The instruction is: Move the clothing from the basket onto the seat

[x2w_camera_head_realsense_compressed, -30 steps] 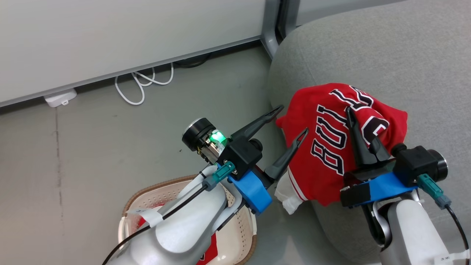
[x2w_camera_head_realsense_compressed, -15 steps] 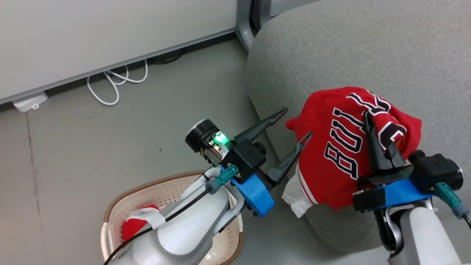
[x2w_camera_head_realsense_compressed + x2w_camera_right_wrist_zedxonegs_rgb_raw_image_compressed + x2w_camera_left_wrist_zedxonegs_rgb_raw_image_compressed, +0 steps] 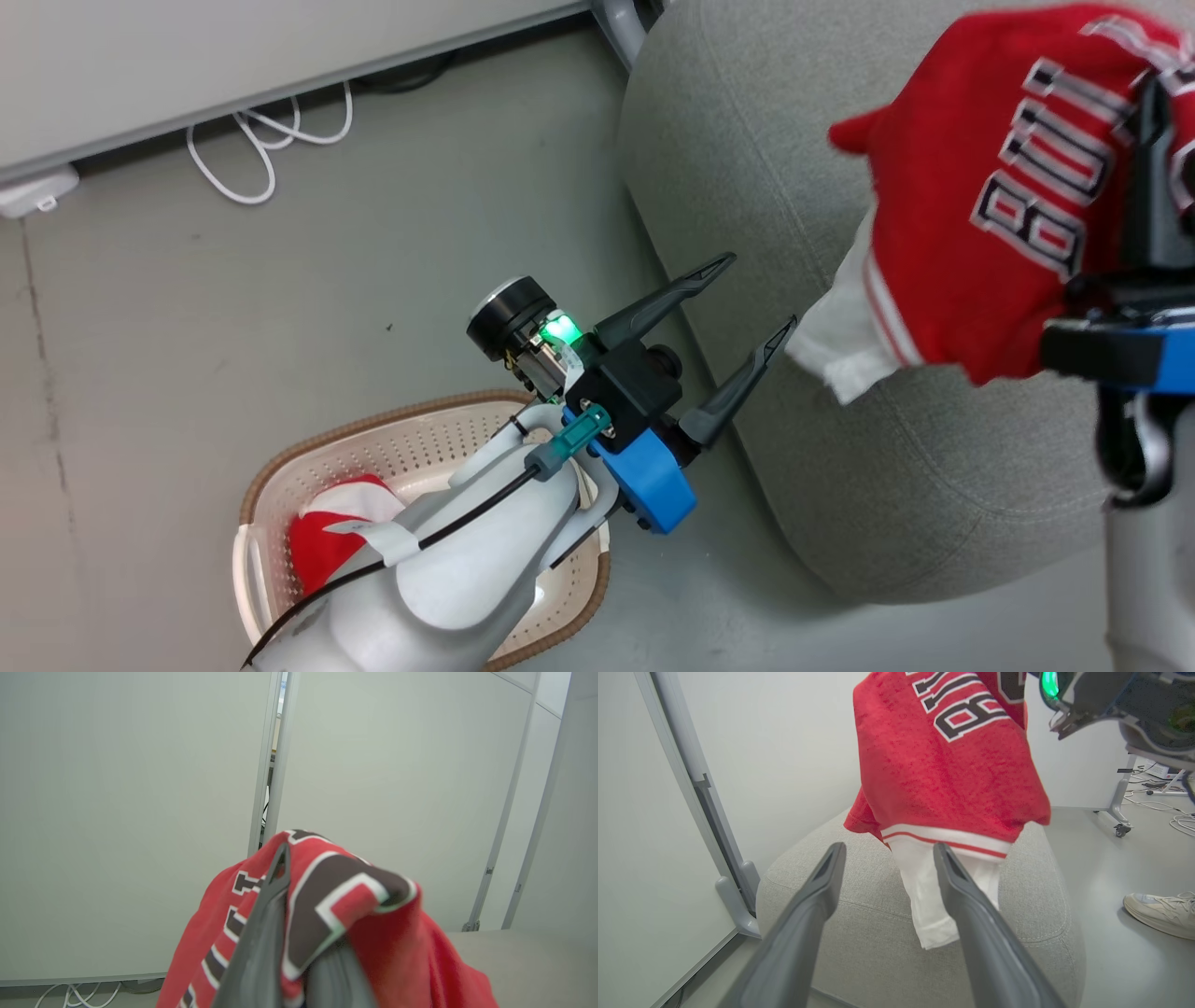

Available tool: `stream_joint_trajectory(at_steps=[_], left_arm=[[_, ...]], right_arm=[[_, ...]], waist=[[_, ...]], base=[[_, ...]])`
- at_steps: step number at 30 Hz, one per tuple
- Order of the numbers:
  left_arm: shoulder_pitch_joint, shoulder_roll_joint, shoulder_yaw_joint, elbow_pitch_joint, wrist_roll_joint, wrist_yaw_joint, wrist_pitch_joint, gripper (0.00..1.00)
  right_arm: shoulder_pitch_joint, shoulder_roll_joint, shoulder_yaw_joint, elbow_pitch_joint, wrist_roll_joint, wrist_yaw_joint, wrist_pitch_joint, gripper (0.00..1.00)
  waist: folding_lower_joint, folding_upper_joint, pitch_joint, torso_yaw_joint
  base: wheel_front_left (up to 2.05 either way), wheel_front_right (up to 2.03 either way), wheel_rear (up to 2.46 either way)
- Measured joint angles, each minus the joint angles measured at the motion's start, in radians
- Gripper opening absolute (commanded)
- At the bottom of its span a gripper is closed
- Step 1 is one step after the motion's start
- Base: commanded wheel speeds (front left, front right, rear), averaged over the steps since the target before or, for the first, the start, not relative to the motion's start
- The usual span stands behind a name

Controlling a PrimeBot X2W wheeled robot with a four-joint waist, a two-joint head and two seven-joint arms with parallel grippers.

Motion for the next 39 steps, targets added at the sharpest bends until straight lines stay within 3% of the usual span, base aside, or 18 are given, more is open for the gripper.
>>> stream_joint_trajectory(at_steps=[12, 22, 31, 39], left_arm=[[-0.120, 0.037, -0.036, -0.007, 0.021, -0.003, 0.008, 1.00], [-0.181, 0.067, -0.052, -0.033, 0.032, -0.003, 0.023, 1.00], [-0.202, 0.085, -0.060, -0.045, 0.039, -0.003, 0.024, 1.00], [-0.213, 0.086, -0.064, -0.046, 0.038, -0.003, 0.022, 1.00]], right_arm=[[-0.337, -0.188, -0.167, -0.054, -0.011, 0.000, 0.000, 0.00], [-0.503, -0.336, -0.257, 0.133, -0.003, 0.000, 0.000, 0.00], [-0.538, -0.350, -0.307, 0.360, -0.015, 0.000, 0.000, 0.00], [-0.513, -0.286, -0.309, 0.499, -0.052, 0.000, 0.000, 0.00]], waist=[[0.0001, 0.0000, 0.205, 0.027], [0.0002, -0.0001, 0.379, 0.059], [0.0002, -0.0001, 0.468, 0.076], [0.0001, -0.0001, 0.478, 0.091]], base=[[0.00, 0.00, 0.00], [0.00, 0.00, 0.00], [0.00, 0.00, 0.00], [0.00, 0.00, 0.00]])
